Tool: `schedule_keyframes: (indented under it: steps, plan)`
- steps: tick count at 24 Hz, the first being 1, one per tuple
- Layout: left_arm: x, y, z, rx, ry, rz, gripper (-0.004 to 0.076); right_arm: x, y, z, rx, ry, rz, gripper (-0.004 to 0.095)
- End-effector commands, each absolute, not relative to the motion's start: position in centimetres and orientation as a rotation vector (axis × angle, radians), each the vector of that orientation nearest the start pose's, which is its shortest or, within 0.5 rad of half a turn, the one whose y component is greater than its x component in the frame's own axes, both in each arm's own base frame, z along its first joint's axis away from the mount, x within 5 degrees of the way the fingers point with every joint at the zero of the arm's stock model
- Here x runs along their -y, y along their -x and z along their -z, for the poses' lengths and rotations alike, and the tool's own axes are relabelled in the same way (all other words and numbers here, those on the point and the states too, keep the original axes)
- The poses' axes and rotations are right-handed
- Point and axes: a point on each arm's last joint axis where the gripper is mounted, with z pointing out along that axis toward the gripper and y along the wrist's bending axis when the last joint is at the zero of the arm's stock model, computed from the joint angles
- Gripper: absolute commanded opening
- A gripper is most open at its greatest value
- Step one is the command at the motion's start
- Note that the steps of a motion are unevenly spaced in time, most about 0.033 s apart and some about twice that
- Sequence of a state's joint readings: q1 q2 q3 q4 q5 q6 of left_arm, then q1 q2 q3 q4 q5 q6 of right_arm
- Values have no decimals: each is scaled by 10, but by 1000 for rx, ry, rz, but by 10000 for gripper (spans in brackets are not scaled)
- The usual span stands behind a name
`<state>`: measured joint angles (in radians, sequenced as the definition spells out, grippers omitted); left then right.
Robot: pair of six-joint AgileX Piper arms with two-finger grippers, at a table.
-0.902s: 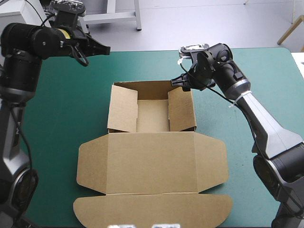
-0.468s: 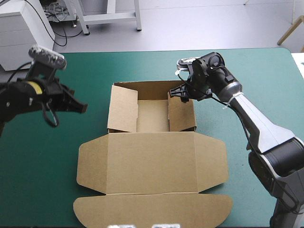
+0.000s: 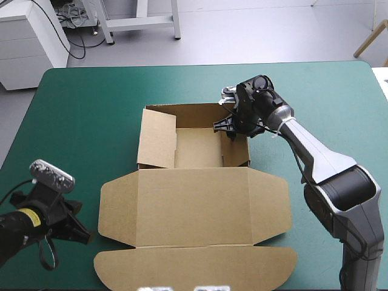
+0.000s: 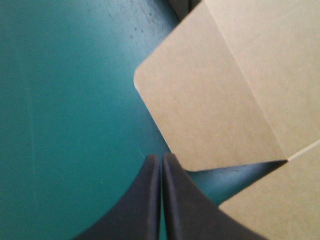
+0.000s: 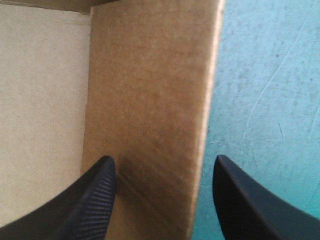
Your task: Fold the box
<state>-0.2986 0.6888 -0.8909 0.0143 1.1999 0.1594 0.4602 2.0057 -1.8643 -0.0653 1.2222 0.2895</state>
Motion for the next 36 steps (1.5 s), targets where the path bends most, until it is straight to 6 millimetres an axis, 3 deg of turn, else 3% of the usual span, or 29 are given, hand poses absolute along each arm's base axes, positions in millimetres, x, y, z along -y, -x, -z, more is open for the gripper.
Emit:
schedule_keyframes:
  steps: [1, 5, 7, 10, 12, 13, 17, 20, 24, 28, 33, 36]
  plan:
    - [24, -80, -334, -2373, -556, 48, -10, -183, -387, -308, -2757, 245, -103, 526]
    - [19, -65, -300, -2393, -565, 45, -10, -185, -388, -302, -2778, 242, -126, 511]
    - [17, -59, -287, -2388, -564, 46, -10, -187, -388, -300, -2787, 238, -146, 448]
    - [15, -51, -269, -2404, -567, 48, -10, -190, -389, -297, -2802, 245, -177, 239]
    - [14, -49, -268, -2366, -549, 54, -10, -190, -388, -297, -2800, 274, -183, 26]
    - [14, -47, -270, -2333, -541, 57, -10, -190, -388, -297, -2797, 286, -182, -6]
    - [13, -45, -269, -2346, -544, 51, -10, -183, -388, -305, -2759, 303, -96, -19]
    - [13, -45, -269, -2346, -544, 51, -10, -157, -395, -317, -2704, 285, 46, -19]
    - [13, -45, -269, -2346, -544, 51, -10, -60, -410, -343, -2652, 88, 175, -19]
    - [13, -45, -269, -2346, -544, 51, -10, 68, -404, -352, -2641, -256, 298, -19]
    - [13, -45, -269, -2346, -544, 51, -10, 163, -376, -352, -2611, -567, 379, -19]
    - [13, -45, -269, -2346, -544, 51, -10, 204, -355, -352, -2584, -719, 409, -19]
